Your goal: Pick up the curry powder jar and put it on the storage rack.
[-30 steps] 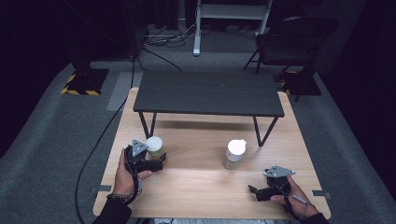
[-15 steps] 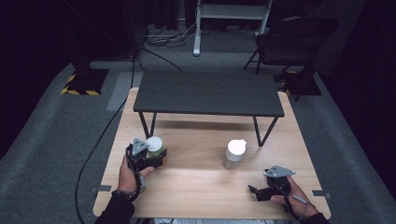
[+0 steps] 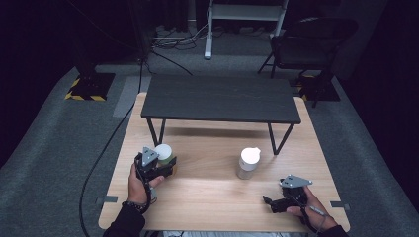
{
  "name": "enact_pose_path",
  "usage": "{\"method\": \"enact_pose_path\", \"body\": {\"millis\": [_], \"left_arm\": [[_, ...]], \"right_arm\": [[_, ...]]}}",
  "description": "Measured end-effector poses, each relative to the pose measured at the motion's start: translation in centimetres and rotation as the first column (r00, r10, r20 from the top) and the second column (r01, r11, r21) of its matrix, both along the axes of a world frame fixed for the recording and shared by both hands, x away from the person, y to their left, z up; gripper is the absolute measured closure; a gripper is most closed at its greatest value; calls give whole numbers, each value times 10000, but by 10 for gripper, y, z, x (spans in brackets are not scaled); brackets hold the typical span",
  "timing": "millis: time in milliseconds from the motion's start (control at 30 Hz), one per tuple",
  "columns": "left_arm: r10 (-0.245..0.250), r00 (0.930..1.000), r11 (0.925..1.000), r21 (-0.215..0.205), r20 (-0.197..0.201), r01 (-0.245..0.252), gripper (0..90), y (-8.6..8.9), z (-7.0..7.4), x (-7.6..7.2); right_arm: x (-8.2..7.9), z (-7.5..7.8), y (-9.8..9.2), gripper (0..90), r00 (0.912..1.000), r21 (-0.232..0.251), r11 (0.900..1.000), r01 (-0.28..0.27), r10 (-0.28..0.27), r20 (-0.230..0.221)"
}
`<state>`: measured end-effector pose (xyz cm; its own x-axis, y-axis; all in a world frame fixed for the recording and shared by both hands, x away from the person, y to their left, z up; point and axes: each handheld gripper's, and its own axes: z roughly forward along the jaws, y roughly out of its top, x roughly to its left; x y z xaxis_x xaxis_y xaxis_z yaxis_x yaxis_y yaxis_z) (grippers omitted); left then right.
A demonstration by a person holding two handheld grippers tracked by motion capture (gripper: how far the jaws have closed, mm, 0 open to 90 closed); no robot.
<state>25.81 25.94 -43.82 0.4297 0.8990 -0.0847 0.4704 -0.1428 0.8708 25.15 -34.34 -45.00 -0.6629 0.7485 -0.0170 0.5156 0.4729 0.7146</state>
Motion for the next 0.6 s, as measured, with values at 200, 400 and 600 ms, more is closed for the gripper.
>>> {"method": "enact_pose_path", "body": {"millis": [200,400,600], "left_arm": [[-89,9999,9999,112,92,88,339,-3,2,-1],[-87,9997,10000,32,230,86,341,-4,8,-4],[-169,9997,9998,130,154,167,341,-7,13,-5]], "right_arm": [[0,0,0,3,10000,3,10000,-11,11,-6],[0,0,0,3,10000,2,10000,-9,9,-6],[0,0,0,3,10000,2,10000,-15,15,-5]]}}
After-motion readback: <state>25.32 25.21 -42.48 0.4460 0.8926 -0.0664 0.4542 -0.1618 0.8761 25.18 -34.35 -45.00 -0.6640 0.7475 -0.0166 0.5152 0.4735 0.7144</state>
